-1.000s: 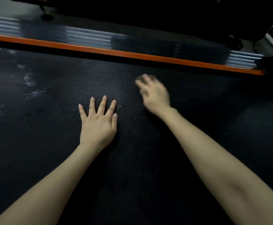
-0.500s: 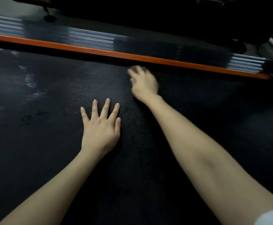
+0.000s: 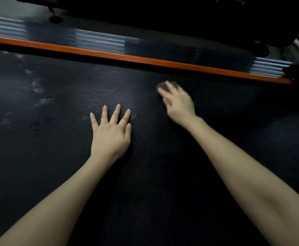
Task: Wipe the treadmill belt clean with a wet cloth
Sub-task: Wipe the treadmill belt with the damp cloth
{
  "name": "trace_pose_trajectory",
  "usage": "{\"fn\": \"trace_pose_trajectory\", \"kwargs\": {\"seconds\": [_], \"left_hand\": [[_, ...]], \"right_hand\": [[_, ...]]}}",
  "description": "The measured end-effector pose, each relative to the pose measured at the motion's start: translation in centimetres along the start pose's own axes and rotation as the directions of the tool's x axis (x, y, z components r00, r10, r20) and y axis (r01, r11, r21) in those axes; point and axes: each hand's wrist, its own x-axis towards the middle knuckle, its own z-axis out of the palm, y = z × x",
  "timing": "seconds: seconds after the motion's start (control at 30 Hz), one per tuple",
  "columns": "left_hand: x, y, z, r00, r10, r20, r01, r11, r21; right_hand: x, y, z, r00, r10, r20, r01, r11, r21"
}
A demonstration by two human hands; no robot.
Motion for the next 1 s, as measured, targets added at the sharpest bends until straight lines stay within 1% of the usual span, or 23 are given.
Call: {"fn": "trace_pose_trajectory", "kwargs": {"seconds": [0.07, 0.1, 0.17, 0.2, 0.23, 0.27, 0.33, 0.37, 0.4, 0.43, 0.47, 0.5, 0.53, 0.57, 0.63, 0.7, 0.73, 0.77, 0.83, 0.9, 0.93, 0.97, 1.0], "left_hand": [[-0.1, 0.0, -0.1, 1.0, -0.002, 0.009, 0.002, 1.0, -0.003], [-0.1, -0.1, -0.1, 1.0, -0.001, 0.011, 0.001, 1.0, -0.01], [0.0, -0.1, -0.3, 1.0, 0.005, 0.019, -0.004, 0.999, -0.032], [-0.1, -0.1, -0.5, 1.0, 0.009, 0.023, -0.008, 0.999, -0.05], [-0.4, -0.2, -0.9, 1.0, 0.017, 0.018, -0.016, 0.997, -0.076], [-0.9, -0.4, -1.3, 1.0, 0.03, -0.006, -0.031, 0.994, -0.101], [-3.1, -1.0, -2.5, 0.995, 0.058, -0.086, -0.069, 0.99, -0.12], [-4.7, -1.6, -3.1, 0.99, 0.074, -0.121, -0.088, 0.99, -0.114], [-6.4, -2.2, -3.5, 0.987, 0.089, -0.136, -0.103, 0.99, -0.099], [-8.0, -2.9, -3.8, 0.987, 0.104, -0.126, -0.114, 0.991, -0.076], [-9.4, -3.7, -3.9, 0.989, 0.114, -0.098, -0.119, 0.992, -0.046], [-10.4, -4.4, -3.7, 0.991, 0.121, -0.056, -0.122, 0.993, -0.012], [-11.1, -5.2, -3.3, 0.992, 0.123, -0.011, -0.123, 0.992, 0.018], [-11.5, -5.9, -2.9, 0.992, 0.119, 0.031, -0.12, 0.992, 0.038], [-11.9, -7.0, -2.0, 0.991, 0.105, 0.083, -0.109, 0.993, 0.049], [-12.0, -7.7, -1.5, 0.991, 0.102, 0.084, -0.105, 0.994, 0.031], [-11.9, -7.8, -1.5, 0.992, 0.102, 0.071, -0.104, 0.994, 0.025], [-11.8, -7.8, -1.4, 0.993, 0.101, 0.061, -0.103, 0.994, 0.022], [-11.9, -7.7, -1.4, 0.994, 0.091, 0.056, -0.092, 0.996, 0.021], [-12.0, -7.5, -1.3, 0.996, 0.078, 0.053, -0.08, 0.996, 0.027], [-11.9, -7.4, -1.2, 0.995, 0.075, 0.059, -0.076, 0.997, 0.029], [-11.9, -7.3, -1.2, 0.996, 0.07, 0.061, -0.072, 0.997, 0.031], [-11.9, -7.2, -1.2, 0.996, 0.067, 0.063, -0.069, 0.997, 0.034]], "right_hand": [[-5.3, -2.3, -0.2, 0.982, -0.186, 0.008, 0.186, 0.981, 0.05], [-8.2, -3.0, -0.8, 0.962, -0.27, 0.041, 0.267, 0.961, 0.073], [-13.1, -3.3, -2.5, 0.903, -0.406, 0.143, 0.394, 0.913, 0.107], [-14.7, -2.5, -3.2, 0.882, -0.439, 0.171, 0.426, 0.898, 0.109], [-15.7, -1.4, -3.8, 0.886, -0.429, 0.176, 0.418, 0.903, 0.095], [-16.1, -0.1, -4.3, 0.916, -0.362, 0.172, 0.353, 0.932, 0.079], [-16.2, 0.9, -4.9, 0.987, -0.096, 0.132, 0.089, 0.994, 0.062], [-16.2, 0.2, -5.0, 0.994, 0.038, 0.104, -0.044, 0.998, 0.052], [-16.5, -1.4, -4.9, 0.989, 0.122, 0.085, -0.126, 0.991, 0.047], [-17.1, -3.6, -4.6, 0.99, 0.123, 0.066, -0.126, 0.991, 0.047], [-18.0, -6.2, -4.0, 0.998, 0.039, 0.045, -0.042, 0.997, 0.06], [-19.2, -8.8, -3.5, 0.995, -0.088, 0.044, 0.085, 0.993, 0.077], [-20.6, -11.3, -3.1, 0.975, -0.213, 0.063, 0.207, 0.974, 0.091], [-22.0, -13.2, -3.0, 0.947, -0.306, 0.098, 0.294, 0.949, 0.118], [-24.2, -14.0, -3.6, 0.9, -0.403, 0.164, 0.371, 0.907, 0.198], [-26.1, -11.0, -4.6, 0.867, -0.45, 0.212, 0.412, 0.889, 0.203], [-26.9, -8.8, -5.2, 0.868, -0.443, 0.223, 0.41, 0.894, 0.18], [-27.6, -6.2, -5.8, 0.889, -0.398, 0.225, 0.372, 0.916, 0.152], [-28.1, -2.0, -7.1, 0.949, -0.211, 0.234, 0.192, 0.976, 0.099], [-27.7, -0.9, -7.6, 0.972, -0.037, 0.231, 0.025, 0.998, 0.058], [-27.4, -1.4, -7.4, 0.976, 0.005, 0.218, -0.017, 0.999, 0.051], [-27.2, -2.3, -7.2, 0.98, 0.009, 0.199, -0.018, 0.999, 0.046], [-27.0, -3.7, -6.9, 0.982, -0.032, 0.185, 0.024, 0.999, 0.042]]}}
